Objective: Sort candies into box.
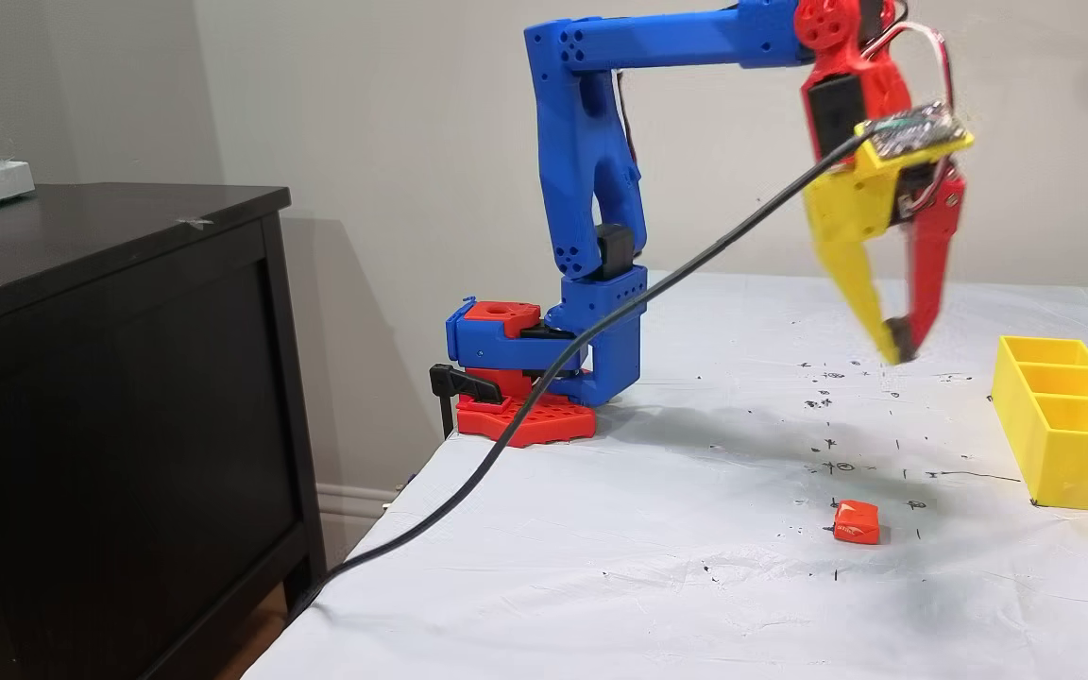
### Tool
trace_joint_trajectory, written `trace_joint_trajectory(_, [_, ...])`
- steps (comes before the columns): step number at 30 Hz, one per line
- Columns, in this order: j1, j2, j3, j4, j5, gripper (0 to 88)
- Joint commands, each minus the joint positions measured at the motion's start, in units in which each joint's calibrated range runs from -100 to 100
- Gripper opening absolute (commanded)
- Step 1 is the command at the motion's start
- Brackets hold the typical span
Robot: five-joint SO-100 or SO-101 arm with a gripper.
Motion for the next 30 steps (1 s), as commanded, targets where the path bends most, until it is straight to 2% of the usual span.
trace_joint_trajectory(1, [5.27,-2.66,3.96,-0.66,5.76,0.2])
trace_joint_trajectory(11, [7.26,-2.75,12.43,-8.19,6.50,2.8])
trace_joint_trajectory(16, [7.08,4.12,6.24,-6.06,5.42,19.6])
trace_joint_trajectory(19, [6.90,8.02,1.78,-4.43,4.54,24.3])
trace_joint_trajectory(30, [5.18,12.77,-2.14,-4.26,3.81,24.8])
